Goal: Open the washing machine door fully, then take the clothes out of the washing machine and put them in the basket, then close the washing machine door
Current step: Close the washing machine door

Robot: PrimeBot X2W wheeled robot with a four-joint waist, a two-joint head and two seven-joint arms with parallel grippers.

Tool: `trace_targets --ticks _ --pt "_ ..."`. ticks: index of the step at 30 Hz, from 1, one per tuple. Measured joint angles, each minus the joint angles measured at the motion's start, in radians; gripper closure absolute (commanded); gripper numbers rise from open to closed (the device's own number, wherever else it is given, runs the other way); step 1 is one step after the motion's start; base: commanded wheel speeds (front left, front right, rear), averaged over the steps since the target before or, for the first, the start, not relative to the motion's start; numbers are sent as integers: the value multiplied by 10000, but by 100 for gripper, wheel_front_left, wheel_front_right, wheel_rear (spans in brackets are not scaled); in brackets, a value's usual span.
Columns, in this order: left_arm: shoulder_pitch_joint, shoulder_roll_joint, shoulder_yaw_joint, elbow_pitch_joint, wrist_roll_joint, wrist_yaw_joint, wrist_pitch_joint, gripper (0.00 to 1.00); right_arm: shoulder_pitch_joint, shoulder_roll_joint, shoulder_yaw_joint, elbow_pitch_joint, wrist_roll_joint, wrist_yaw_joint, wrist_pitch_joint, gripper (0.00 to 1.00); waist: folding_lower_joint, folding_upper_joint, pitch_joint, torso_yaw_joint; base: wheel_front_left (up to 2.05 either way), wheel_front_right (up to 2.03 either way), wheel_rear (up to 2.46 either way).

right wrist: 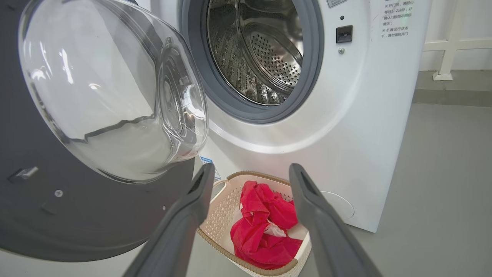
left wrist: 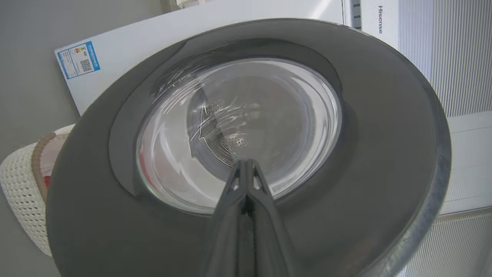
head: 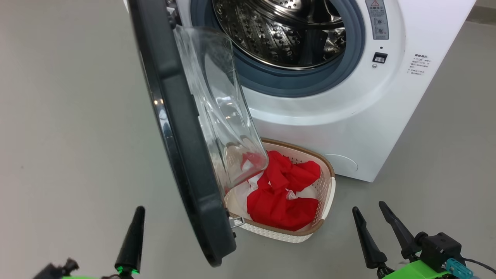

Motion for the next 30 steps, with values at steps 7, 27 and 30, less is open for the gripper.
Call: trace_targets --ticks 7,27,30 --pt "52 988 -163 -1066 -1695 0 3421 100 -4 13 -35 -4 0 0 0 0 0 0 172 -166 0 0 0" --pt "-277 803 -217 -1365 -598 0 5210 100 -627 63 -98 -54 0 0 0 0 0 0 737 -1201 0 0 0" --pt "-593 784 -430 -1348 -506 0 5193 100 -784 86 -119 -73 0 0 0 0 0 0 835 -1428 0 0 0"
